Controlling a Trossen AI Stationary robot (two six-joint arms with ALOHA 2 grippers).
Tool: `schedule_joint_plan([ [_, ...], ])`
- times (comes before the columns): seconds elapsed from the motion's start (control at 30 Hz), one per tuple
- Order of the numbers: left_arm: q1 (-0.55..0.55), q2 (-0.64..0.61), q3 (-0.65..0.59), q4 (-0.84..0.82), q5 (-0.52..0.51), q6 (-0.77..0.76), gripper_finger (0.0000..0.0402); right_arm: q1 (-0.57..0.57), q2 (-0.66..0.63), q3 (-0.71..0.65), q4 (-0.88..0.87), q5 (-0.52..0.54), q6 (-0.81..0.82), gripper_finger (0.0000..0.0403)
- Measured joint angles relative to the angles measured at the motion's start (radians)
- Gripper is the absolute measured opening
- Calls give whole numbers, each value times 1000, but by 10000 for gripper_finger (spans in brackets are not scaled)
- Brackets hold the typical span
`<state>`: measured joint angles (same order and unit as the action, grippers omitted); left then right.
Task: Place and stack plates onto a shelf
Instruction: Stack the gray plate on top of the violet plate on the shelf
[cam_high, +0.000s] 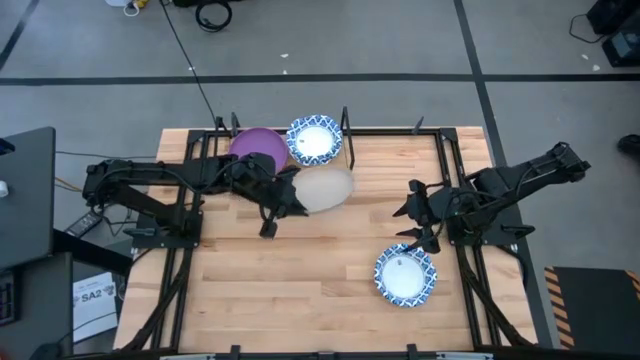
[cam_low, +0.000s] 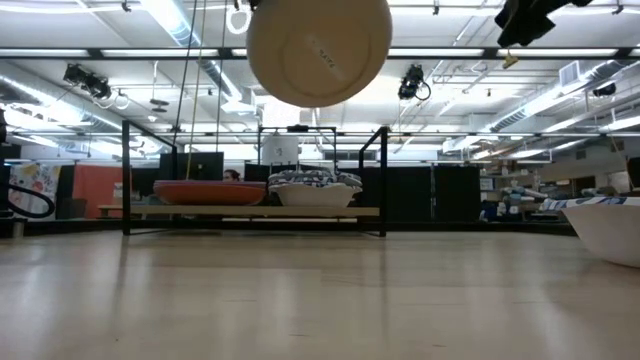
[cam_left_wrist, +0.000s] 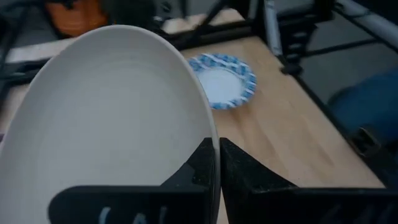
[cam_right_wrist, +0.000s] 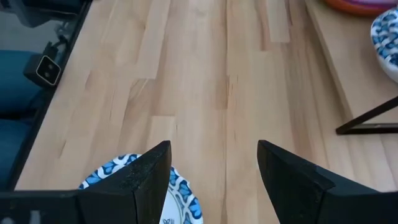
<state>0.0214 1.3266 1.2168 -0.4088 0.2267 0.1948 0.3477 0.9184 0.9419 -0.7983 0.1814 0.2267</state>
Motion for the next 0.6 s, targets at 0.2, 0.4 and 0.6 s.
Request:
schedule_joint_plan([
  [0.2, 59, 0, 68, -29, -72, 2, 17, 0, 0, -44, 25, 0, 43, 245],
  [0.4, 133, 0, 163, -158, -213, 56, 17, 0, 0, -78, 53, 0, 44, 245],
  [0.6, 216, 0, 201, -260, -367, 64, 17, 0, 0, -102, 85, 0, 43, 244],
])
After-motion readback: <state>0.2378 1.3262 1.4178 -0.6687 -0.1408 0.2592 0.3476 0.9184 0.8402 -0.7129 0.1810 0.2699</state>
